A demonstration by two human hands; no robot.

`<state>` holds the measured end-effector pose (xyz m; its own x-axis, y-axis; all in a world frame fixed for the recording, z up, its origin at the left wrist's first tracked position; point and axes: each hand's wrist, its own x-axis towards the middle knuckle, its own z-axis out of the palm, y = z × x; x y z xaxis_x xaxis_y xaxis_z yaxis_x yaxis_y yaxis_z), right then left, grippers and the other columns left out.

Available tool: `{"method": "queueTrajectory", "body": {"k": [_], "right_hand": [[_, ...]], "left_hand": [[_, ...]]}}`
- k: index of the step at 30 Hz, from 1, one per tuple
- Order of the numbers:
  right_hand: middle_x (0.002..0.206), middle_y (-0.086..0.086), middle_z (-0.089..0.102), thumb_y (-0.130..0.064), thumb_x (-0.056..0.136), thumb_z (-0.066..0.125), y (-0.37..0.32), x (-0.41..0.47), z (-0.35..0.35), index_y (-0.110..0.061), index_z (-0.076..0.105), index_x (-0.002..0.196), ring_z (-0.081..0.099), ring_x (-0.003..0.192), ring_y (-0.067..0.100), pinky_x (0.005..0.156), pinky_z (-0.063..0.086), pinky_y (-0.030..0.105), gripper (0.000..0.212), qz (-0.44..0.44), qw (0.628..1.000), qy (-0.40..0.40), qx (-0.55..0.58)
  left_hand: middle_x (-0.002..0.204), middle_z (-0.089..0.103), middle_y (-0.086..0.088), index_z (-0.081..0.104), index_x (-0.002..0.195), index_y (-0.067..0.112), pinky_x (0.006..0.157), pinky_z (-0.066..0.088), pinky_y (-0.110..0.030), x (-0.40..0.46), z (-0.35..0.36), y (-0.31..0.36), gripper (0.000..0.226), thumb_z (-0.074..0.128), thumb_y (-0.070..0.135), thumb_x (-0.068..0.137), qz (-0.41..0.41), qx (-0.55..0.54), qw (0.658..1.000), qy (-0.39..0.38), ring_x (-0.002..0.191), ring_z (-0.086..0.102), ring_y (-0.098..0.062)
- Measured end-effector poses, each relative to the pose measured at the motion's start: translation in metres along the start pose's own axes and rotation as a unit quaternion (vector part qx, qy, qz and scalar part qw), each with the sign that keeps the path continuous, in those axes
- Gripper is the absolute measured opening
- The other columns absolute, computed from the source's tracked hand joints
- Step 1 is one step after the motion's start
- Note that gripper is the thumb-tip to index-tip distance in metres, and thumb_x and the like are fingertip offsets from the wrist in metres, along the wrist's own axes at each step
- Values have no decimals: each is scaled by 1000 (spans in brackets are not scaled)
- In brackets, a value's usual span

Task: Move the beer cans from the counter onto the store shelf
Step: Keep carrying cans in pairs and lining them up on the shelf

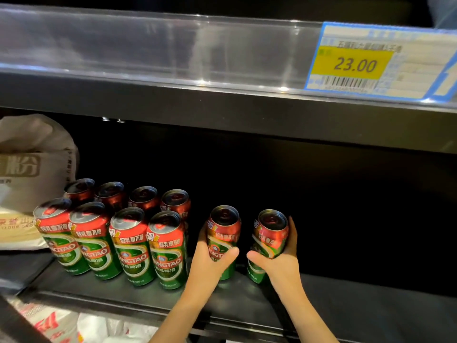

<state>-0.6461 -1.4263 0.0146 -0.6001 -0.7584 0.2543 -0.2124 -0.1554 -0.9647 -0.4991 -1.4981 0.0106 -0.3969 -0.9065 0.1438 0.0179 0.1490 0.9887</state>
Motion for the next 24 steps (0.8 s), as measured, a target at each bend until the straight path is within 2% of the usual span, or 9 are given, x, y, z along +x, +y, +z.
{"method": "queueTrajectory", "body": {"k": [2, 4, 5, 8, 12, 18, 21, 24], "right_hand": [[124, -5, 55, -37, 35, 88, 14, -12, 0, -24, 26, 142, 59, 110, 9, 80, 53, 17, 124, 29, 999, -8, -20], [121, -9, 56, -32, 40, 92, 25, -19, 0, -26, 31, 137, 59, 109, 7, 82, 51, 19, 115, 48, 998, -6, -48], [118, -10, 57, -29, 44, 93, 29, -20, -1, -25, 35, 135, 60, 107, 6, 84, 50, 21, 108, 55, 997, 0, -62], [106, -4, 62, -25, 53, 92, 33, -19, -1, -18, 43, 120, 63, 97, 11, 79, 51, 22, 84, 90, 992, 16, -87], [96, -5, 63, -23, 55, 91, 30, -20, -3, -26, 45, 101, 63, 88, 7, 70, 48, 17, 65, 92, 990, 14, -105], [101, -13, 64, -19, 67, 84, 29, -22, -8, -34, 48, 106, 63, 93, 2, 70, 47, 13, 55, 86, 990, -33, -106], [102, -18, 58, -18, 70, 82, 27, -23, -6, -36, 43, 106, 58, 93, -3, 67, 45, 11, 57, 86, 990, -44, -105], [105, -20, 56, -22, 68, 84, 26, -23, -4, -37, 41, 110, 57, 94, -5, 68, 45, 10, 61, 82, 988, -57, -117]], "left_hand": [[115, 60, 8, 43, 118, 28, 77, 47, -9, -12, 1, -15, 53, 73, 31, 74, -37, -7, 999, -3, 100, 58, 6], [119, 58, 10, 41, 124, 25, 81, 45, -9, -16, 0, -25, 62, 72, 36, 71, -52, 8, 999, 2, 110, 55, 1], [118, 59, 8, 43, 123, 22, 82, 46, -10, -15, 0, -27, 57, 72, 32, 74, -55, 15, 998, 4, 111, 56, -2], [107, 64, 5, 49, 106, 27, 85, 49, -15, -14, -1, -31, 36, 71, 13, 81, -44, 48, 998, 5, 99, 60, 2], [102, 65, 8, 50, 101, 28, 77, 45, -7, -14, 1, -32, 34, 73, 15, 79, -28, 70, 997, 18, 92, 59, 8], [103, 60, 17, 45, 100, 35, 73, 45, -5, -12, 5, -35, 46, 78, 18, 74, -25, 70, 996, 53, 92, 58, 14], [105, 59, 16, 43, 104, 36, 75, 45, -9, -11, 6, -36, 52, 80, 21, 71, -32, 71, 995, 65, 97, 58, 7], [107, 58, 12, 40, 112, 29, 79, 44, -14, -11, 8, -38, 61, 82, 25, 68, -32, 79, 993, 78, 100, 57, 2]]}}
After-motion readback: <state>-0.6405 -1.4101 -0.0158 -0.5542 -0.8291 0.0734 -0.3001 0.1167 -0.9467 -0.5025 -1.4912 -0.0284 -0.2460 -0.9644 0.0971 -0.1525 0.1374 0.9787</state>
